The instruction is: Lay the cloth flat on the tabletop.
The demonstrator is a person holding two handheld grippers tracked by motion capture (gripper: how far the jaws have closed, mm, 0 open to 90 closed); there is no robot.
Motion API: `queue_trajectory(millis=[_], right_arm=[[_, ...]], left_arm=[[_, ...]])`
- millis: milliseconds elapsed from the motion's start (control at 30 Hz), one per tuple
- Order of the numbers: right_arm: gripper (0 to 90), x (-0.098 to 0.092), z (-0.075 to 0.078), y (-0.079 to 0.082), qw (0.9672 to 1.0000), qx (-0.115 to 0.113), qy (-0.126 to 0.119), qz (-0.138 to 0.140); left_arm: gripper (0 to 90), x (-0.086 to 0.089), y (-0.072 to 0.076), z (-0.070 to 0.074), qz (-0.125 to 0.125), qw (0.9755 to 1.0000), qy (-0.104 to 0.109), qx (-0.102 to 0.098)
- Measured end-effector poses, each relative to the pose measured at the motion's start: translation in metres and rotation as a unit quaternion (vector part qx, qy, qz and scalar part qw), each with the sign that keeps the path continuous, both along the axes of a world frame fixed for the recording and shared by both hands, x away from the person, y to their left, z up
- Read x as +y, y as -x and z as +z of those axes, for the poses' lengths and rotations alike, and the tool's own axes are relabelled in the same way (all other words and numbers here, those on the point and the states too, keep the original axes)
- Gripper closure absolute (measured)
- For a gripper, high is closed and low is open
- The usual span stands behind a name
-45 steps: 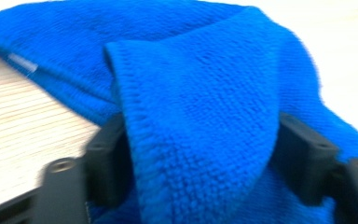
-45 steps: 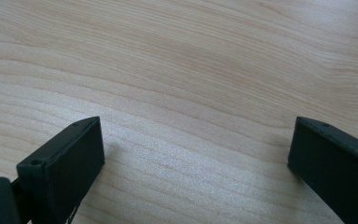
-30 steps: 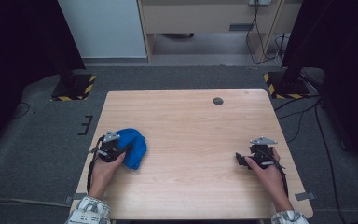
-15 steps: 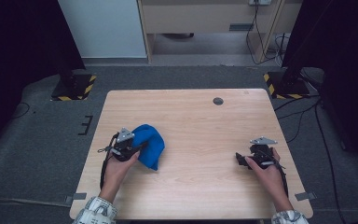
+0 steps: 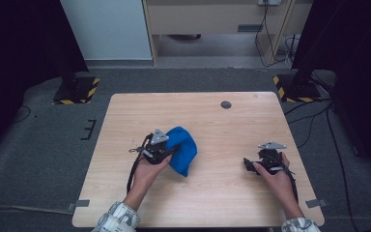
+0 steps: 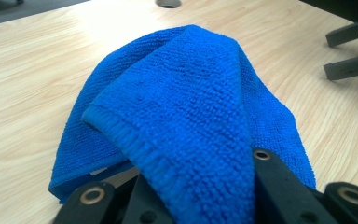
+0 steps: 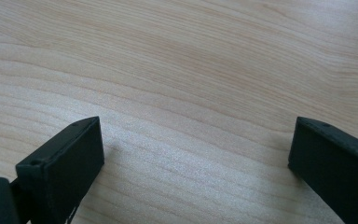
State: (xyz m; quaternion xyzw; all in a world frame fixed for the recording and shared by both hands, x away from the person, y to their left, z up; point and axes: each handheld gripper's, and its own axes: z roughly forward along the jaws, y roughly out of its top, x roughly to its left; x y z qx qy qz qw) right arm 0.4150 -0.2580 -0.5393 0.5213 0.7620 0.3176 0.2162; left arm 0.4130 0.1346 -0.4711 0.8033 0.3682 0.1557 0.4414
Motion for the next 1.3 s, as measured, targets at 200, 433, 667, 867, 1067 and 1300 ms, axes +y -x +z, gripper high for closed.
queue_trajectory(millis=[200,433,667,867,1067,1300], right_arm=[[3.3,0.001,0.0,0.0,1.0,0.0,0.0,0.003],[3.3,0.001,0.0,0.001,1.0,0.001,-0.001,0.006],[3.3,0.002,0.0,0.001,1.0,0.002,0.0,0.008],[3.4,0.002,0.0,0.003,1.0,0.001,0.0,0.008],[3.4,0.003,0.0,0.003,1.0,0.0,0.0,0.009],[3.3,0.003,0.0,0.003,1.0,-0.001,0.0,0.006]], left_arm=[[79.8,-0.035,-0.008,-0.009,-0.021,0.9993,-0.03,0.008],[79.7,-0.062,-0.014,-0.02,-0.031,0.998,-0.052,0.016],[79.7,-0.07,-0.026,-0.034,-0.018,0.9969,-0.072,0.027],[79.3,-0.072,-0.031,-0.045,-0.018,0.9958,-0.084,0.031],[77.3,-0.073,-0.03,-0.047,-0.019,0.9958,-0.084,0.033],[50.9,-0.067,-0.026,-0.045,-0.006,0.9974,-0.064,0.032]])
